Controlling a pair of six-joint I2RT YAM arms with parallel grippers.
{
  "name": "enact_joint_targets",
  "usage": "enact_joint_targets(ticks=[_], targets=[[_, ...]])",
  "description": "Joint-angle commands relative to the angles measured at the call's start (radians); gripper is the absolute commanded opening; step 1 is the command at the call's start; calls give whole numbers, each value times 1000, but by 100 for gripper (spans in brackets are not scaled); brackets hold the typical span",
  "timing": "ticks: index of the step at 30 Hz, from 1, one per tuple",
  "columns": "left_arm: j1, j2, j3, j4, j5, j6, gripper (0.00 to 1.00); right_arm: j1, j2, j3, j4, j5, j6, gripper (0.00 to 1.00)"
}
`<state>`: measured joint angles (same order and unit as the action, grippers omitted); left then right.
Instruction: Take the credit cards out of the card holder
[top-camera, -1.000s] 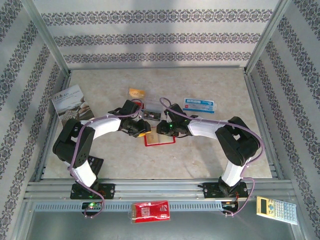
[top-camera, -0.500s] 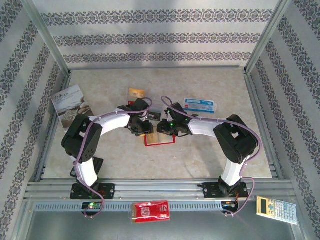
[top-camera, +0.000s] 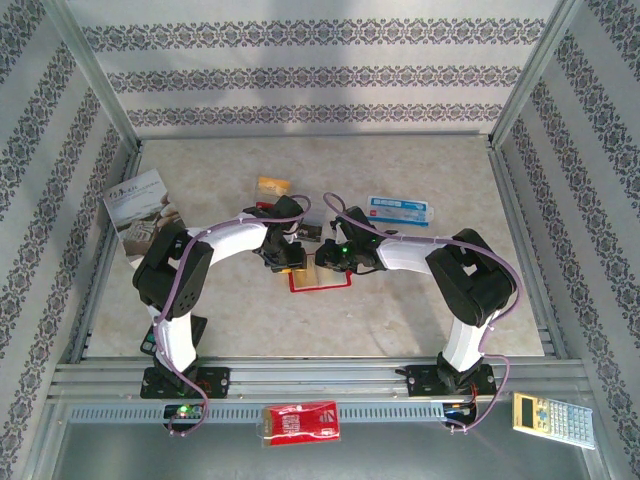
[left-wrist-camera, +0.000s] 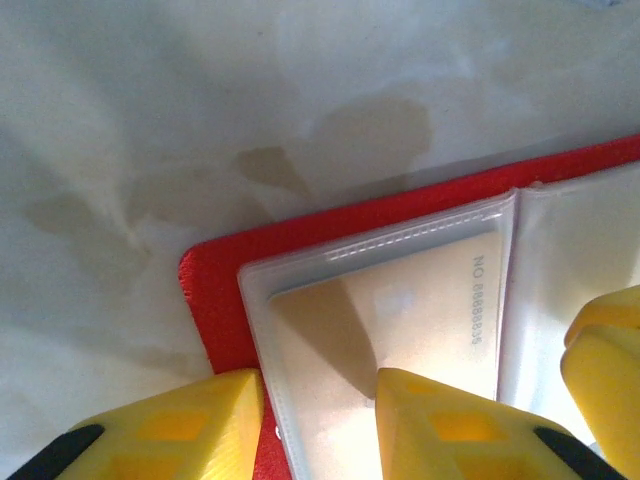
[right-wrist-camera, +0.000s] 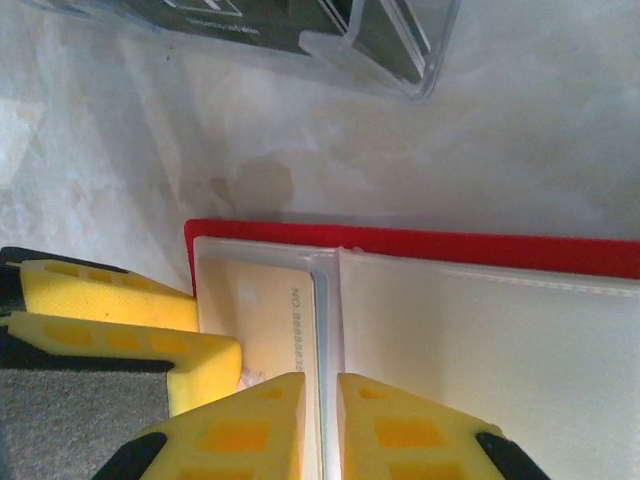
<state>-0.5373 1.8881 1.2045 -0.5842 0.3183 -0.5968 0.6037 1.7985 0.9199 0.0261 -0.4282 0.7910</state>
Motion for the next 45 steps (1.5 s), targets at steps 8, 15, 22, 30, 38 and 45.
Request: enact_joint_targets(ticks=[8,15,22,30,38,45], targets=[[-16,65,-13,-57,-49,32,28,-8,32,0,24,-59,-4,16],[-16,65,-20,-48,-48,34,27,-4,53,6,13,-64,-1,16],[-17,66,-20,-42,-44,34,27,5,62,20,-6,-67,-16,16],[-16,67,-27,-37,-40,34,27,19,64,37,-43,-37,-33,16],[-17,63,-35,-26,-35,29,27,35,82,62,-86,-17,-52,16],[-16,63,-41,-18,-28,28,27,37,106,67,-123,6,-50,17]])
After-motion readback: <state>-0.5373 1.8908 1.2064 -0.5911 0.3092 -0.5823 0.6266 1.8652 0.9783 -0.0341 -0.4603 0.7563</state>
